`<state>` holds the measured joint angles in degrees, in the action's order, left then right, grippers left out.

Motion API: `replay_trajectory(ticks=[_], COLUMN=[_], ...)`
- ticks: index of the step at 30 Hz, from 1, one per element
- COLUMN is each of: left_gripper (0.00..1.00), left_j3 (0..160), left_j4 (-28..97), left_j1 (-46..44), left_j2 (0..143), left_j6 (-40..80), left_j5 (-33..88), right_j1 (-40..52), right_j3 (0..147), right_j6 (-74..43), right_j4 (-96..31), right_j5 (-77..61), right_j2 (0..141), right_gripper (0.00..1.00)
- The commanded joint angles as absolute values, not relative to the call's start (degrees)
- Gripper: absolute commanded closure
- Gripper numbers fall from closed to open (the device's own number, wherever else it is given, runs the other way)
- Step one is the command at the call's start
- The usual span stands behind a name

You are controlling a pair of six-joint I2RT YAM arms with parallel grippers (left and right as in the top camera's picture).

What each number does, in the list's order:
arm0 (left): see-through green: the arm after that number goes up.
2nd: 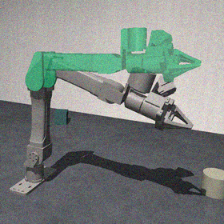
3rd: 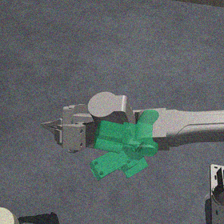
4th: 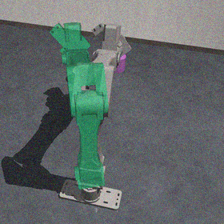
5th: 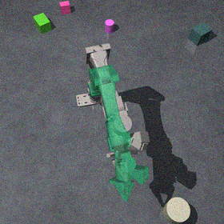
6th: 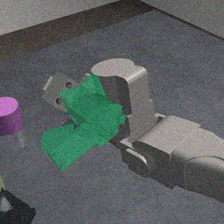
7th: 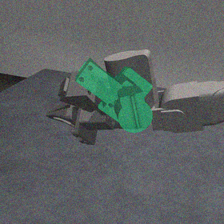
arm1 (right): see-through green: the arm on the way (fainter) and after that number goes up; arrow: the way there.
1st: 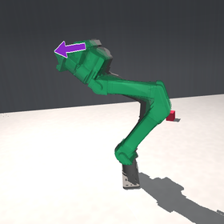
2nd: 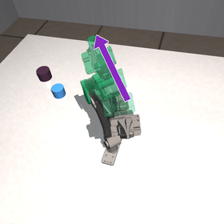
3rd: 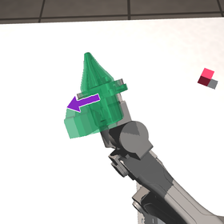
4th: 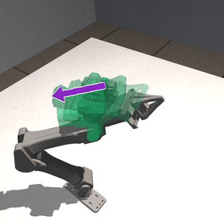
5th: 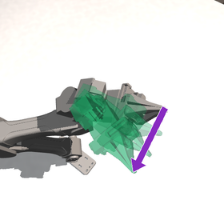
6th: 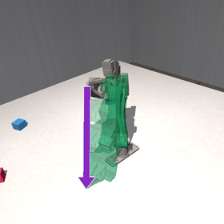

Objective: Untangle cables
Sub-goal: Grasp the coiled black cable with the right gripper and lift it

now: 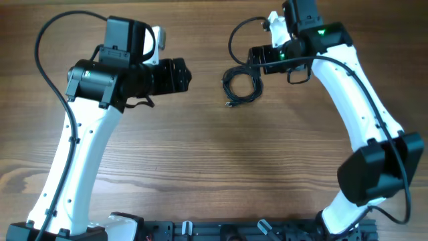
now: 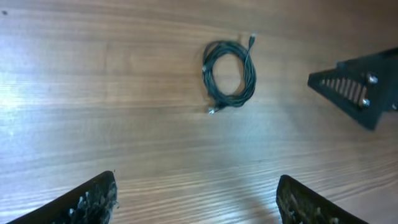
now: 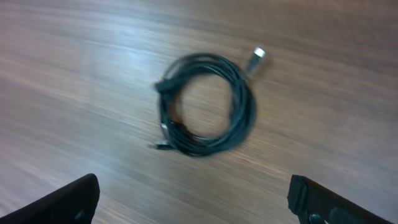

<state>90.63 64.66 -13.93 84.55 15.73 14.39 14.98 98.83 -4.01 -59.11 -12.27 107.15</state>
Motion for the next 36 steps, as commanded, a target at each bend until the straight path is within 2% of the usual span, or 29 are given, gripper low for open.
replay_trajectory(ticks=[1, 4, 6, 10, 12, 19, 22, 25, 27, 28, 29, 36], left_gripper=[0.18, 0.22, 0.2, 0.18, 0.17, 0.17, 0.12, 0.1, 0.1, 0.1, 0.09, 0.08], left_j3=[91.2, 91.2, 91.2, 91.2, 91.2, 91.2, 91.2, 91.2, 91.2, 91.2, 91.2, 91.2], left_j4=[66.7, 69.1, 69.19, 70.02, 69.91, 69.95, 70.32, 70.59, 70.57, 70.59, 70.59, 70.57], left_j1=[-14.04, -14.46, -15.07, -15.27, -15.27, -15.27, -15.27, -15.27, -15.27, -15.27, -15.29, -15.29], left_j2=[84.64, 84.64, 84.64, 84.64, 84.66, 84.66, 84.64, 84.64, 84.66, 84.66, 84.64, 84.66], left_j6=[15.03, 15.88, 15.81, 15.59, 15.64, 15.62, 15.62, 15.62, 15.64, 15.64, 15.64, 15.64], left_j5=[13.85, 13.82, 13.76, 12.71, 12.51, 12.51, 12.51, 12.51, 12.51, 12.51, 12.53, 12.53], right_j1=[15.22, 16.8, 18.22, 20.78, 20.99, 21.02, 21.02, 21.02, 21.02, 21.02, 21.04, 21.04], right_j3=[99.31, 97.95, 97.93, 97.91, 97.91, 97.36, 96.92, 95.92, 95.18, 94.67, 93.23, 86.0], right_j6=[-11.88, -26.74, -28.73, -34.92, -39.79, -47.79, -52.71, -53.36, -54.22, -54.22, -54.24, -55.53], right_j4=[-59.88, -56.82, -53.87, -50.02, -50.11, -50.61, -50.89, -50.0, -49.47, -49.01, -47.88, -43.24], right_j5=[-7.68, -9.08, -9.54, -2.59, 0.71, 2.61, 2.9, 3.25, 3.51, 3.7, 3.75, 3.64], right_j2=[111.2, 114.87, 116.25, 117.49, 117.97, 121.86, 123.2, 123.44, 123.44, 123.44, 123.44, 123.44], right_gripper=[0.0, 0.01, 0.07, 0.08, 0.12, 0.13, 0.13, 0.2, 0.34, 0.35, 0.41, 0.4])
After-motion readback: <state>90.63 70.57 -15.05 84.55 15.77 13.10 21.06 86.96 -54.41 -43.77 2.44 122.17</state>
